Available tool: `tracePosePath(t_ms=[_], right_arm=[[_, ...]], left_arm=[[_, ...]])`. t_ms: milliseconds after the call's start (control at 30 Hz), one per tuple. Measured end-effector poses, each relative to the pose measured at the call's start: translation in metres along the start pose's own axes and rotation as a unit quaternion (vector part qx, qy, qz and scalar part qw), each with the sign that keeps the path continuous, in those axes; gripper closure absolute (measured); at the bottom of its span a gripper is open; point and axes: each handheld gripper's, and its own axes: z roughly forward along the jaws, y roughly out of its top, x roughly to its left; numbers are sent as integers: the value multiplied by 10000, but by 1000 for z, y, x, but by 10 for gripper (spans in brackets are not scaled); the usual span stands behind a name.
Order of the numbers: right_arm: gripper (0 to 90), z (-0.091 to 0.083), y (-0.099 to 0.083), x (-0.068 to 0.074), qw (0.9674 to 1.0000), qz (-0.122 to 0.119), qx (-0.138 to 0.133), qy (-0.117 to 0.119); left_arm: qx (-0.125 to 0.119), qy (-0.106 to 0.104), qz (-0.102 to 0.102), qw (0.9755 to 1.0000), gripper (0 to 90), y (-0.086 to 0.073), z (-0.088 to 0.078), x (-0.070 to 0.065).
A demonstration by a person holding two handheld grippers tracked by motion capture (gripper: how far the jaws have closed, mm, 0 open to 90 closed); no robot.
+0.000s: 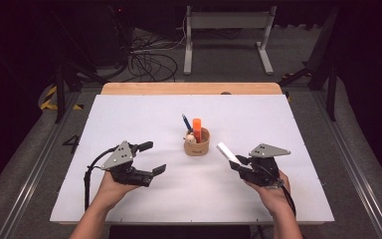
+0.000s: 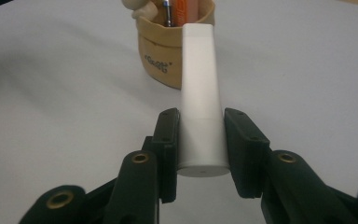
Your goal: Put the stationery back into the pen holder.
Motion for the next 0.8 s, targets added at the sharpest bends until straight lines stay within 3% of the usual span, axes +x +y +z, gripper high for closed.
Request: tracePosePath(t_ms=[500,800], right_arm=[[677,20,29,22,9974,-341,22,640],[677,43,53,43,9927,-646,125,1008]], left_arm=[[47,112,206,9997,137,0,1,-3],[87,274,390,9988,140,-1,1,-5]])
